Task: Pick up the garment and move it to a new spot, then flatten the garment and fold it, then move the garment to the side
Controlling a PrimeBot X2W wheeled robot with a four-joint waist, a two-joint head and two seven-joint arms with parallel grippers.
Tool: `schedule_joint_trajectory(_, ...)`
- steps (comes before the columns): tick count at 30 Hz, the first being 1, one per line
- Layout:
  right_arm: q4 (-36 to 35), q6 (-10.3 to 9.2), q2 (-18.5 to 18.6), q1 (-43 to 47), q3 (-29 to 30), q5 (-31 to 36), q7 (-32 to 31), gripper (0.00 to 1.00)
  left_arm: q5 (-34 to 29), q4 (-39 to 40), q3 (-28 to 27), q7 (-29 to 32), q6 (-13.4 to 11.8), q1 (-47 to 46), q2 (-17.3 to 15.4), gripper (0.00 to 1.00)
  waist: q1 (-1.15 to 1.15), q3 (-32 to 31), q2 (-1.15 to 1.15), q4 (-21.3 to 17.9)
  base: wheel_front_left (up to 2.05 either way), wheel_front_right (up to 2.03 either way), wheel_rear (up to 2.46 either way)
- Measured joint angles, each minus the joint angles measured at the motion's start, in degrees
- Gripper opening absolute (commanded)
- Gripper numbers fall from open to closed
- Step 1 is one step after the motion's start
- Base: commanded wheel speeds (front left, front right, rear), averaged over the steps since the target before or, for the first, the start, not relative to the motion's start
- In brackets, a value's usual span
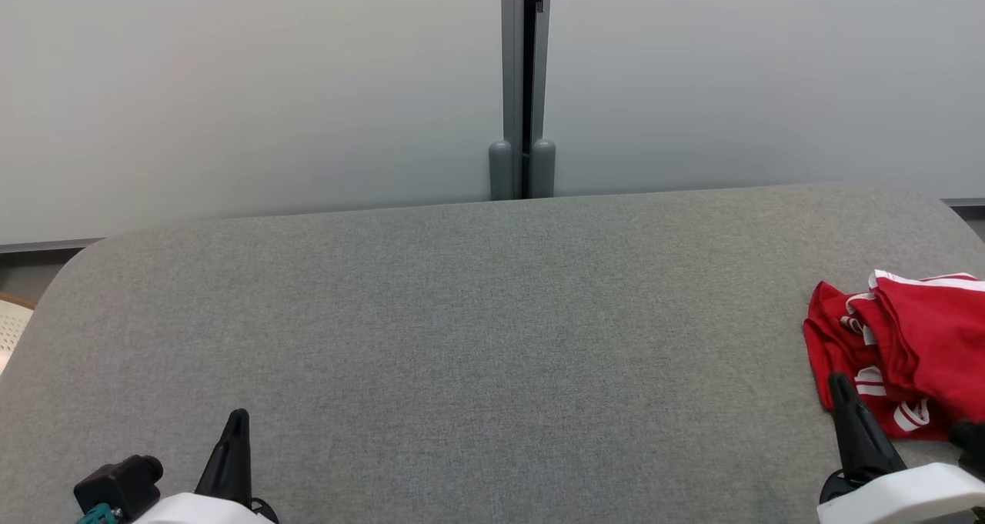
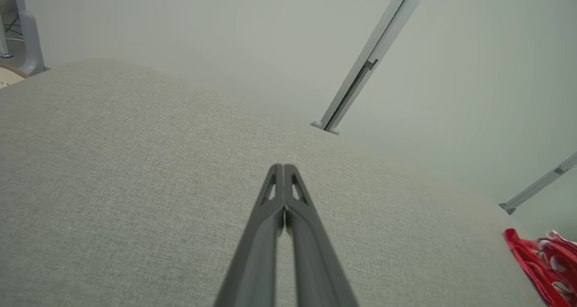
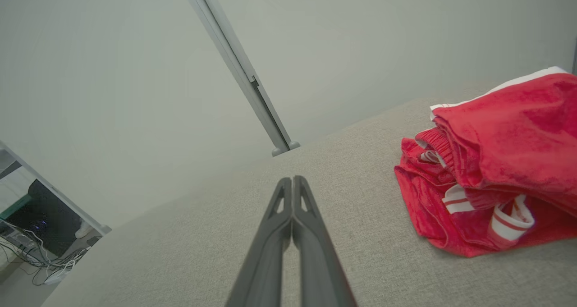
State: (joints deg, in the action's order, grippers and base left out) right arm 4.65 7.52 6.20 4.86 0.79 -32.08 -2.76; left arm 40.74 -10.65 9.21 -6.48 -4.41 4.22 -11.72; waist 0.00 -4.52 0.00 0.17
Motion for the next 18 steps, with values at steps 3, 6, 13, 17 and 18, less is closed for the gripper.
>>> schedule_joint_trajectory(3,0.31,-0.01,-0.10,-0.50,0.22,-2.64,-0.27,0.00,2.38,-0.22,-0.73,0.55,0.62,-0.22,0.38,0.00,0.00,0.13,0.00,0.00,0.00,0.00,0.00)
schedule_joint_trajectory(6,0.73,-0.01,-0.25,-0.85,0.43,-5.25,-0.32,0.00,4.66,-0.42,-1.37,1.22,1.15,-0.66,0.79,0.00,0.00,0.27,0.00,-0.01,0.00,0.00,0.00)
schedule_joint_trajectory(13,1.60,-0.02,-0.54,-1.69,0.82,-10.24,-0.78,0.00,8.91,-0.64,-2.74,2.29,1.92,-1.48,1.57,0.00,0.00,0.54,0.00,-0.02,0.00,0.00,0.00)
schedule_joint_trajectory(17,2.07,-0.02,-0.80,-2.37,1.10,-13.34,-0.83,0.00,11.54,-0.78,-3.49,2.94,2.64,-2.22,1.96,0.00,0.00,0.72,0.00,-0.02,0.00,0.00,0.00)
schedule_joint_trajectory(18,2.12,-0.02,-0.87,-2.60,1.22,-14.17,-0.86,0.00,12.23,-0.79,-3.71,3.01,2.89,-2.33,2.04,0.00,0.00,0.76,0.00,-0.03,0.00,0.00,0.00)
